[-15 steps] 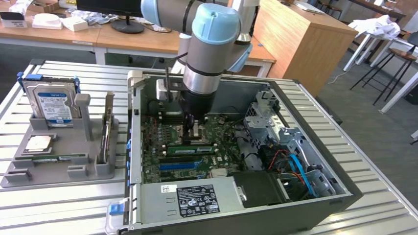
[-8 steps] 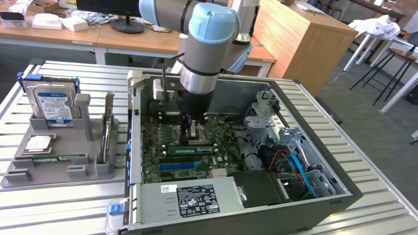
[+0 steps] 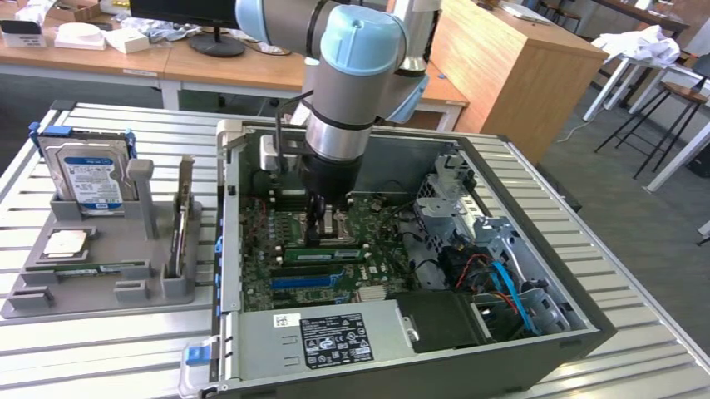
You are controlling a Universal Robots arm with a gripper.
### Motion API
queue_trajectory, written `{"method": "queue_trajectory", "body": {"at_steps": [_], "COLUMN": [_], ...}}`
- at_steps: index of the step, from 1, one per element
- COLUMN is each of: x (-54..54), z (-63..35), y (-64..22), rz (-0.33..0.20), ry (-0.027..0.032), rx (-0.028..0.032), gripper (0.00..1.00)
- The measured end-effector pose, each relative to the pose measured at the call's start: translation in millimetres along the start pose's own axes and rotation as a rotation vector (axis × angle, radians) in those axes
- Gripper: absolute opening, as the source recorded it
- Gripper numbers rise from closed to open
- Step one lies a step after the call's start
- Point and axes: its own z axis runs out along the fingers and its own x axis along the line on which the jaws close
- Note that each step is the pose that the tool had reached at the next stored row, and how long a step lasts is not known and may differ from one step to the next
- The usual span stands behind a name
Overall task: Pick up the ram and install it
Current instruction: 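Press down the ram until it locks into place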
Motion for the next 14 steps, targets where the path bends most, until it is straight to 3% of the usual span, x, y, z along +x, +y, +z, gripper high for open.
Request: {"method": "queue_trajectory", "body": {"at_steps": [14], "x": [-0.1], "z": [6.0], "y": [-0.2], "rz": [0.0], "ry": [-0.0001], "rx": [0.0], "gripper": [0.1]}}
